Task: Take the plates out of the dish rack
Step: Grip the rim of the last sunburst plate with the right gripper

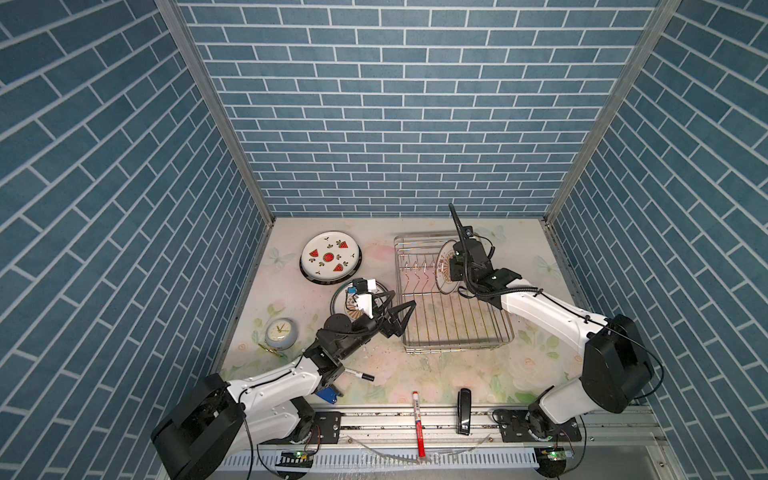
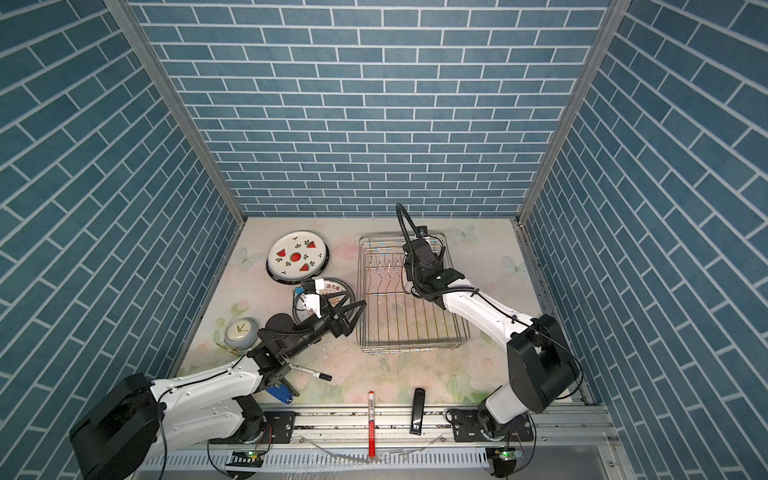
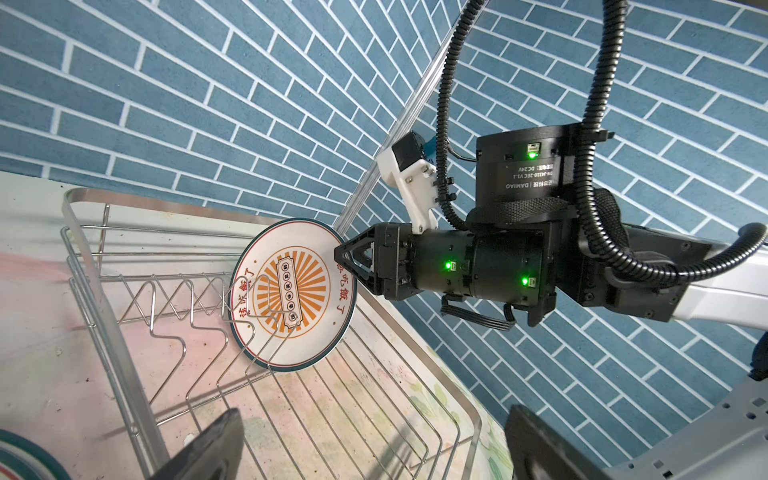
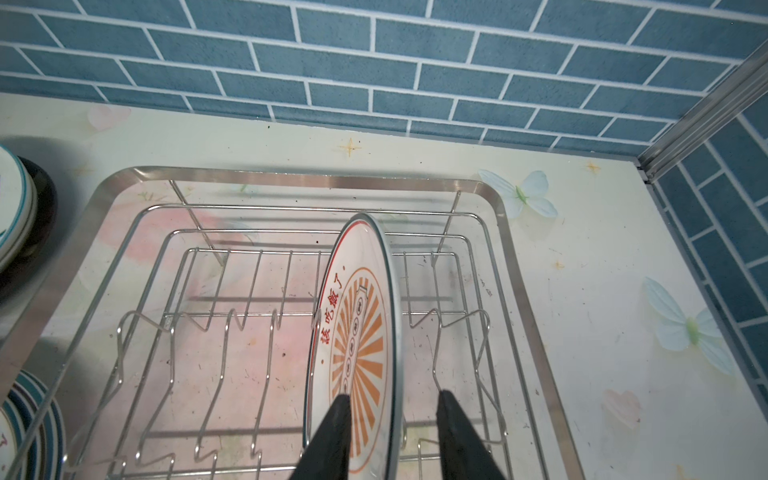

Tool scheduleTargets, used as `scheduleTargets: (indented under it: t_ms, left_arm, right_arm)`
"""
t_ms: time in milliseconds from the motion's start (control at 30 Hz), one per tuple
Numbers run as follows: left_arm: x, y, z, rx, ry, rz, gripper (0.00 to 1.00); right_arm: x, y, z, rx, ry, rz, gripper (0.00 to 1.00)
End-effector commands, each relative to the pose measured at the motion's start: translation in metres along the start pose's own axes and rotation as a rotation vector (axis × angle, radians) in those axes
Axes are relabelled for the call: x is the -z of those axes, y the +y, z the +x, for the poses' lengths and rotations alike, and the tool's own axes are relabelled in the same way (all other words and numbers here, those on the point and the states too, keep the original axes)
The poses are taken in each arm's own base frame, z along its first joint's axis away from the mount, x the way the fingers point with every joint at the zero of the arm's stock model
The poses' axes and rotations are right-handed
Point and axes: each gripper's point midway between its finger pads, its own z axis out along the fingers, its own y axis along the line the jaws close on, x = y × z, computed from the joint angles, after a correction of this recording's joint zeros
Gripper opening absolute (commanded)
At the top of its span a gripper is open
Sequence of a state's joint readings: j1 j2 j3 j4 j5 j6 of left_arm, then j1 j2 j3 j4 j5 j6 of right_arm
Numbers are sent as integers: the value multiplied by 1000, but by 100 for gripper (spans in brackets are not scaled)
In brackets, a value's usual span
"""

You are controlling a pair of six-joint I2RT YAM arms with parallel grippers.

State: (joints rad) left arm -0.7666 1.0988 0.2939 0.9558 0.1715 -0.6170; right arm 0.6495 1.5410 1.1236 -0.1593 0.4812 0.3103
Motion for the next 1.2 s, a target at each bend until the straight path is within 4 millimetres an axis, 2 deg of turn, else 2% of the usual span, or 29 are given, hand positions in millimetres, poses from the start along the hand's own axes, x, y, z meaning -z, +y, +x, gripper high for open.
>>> scheduleTargets:
  t_ms: [0, 133, 333, 433, 567, 733, 900, 1067, 1167]
  left_arm:
    - [-1, -3, -2, -4, -8, 7, 100]
    - [-3, -2, -1, -2, -4, 5, 100]
    - [-4, 2, 1, 1, -1, -16, 100]
    - [-4, 5, 1, 3, -2, -28, 100]
    - [-2, -2, 0, 2, -16, 17, 100]
    - [-2, -5, -1, 6, -19, 31, 100]
    - [-7, 9, 4, 17, 3, -44, 100]
    - [-12, 42, 13, 41, 46, -226, 100]
    - [-13, 47, 15, 42, 62, -257, 100]
  right_arm:
    - [-3, -2, -10, -18, -4, 30, 32]
    - [-7, -2, -9, -43, -5, 39, 23]
    - [-13, 0, -8, -57, 2, 52, 21]
    - [-16, 0, -9, -56, -3, 72, 8]
    - [-21, 1, -9, -54, 0, 103, 7]
    - [-15, 0, -13, -71, -21, 128, 7]
    - [-9, 0, -19, -64, -59, 190, 7]
    - [-6, -18, -24, -57, -66, 327, 4]
    - [-7, -25, -23, -55, -49, 367, 2]
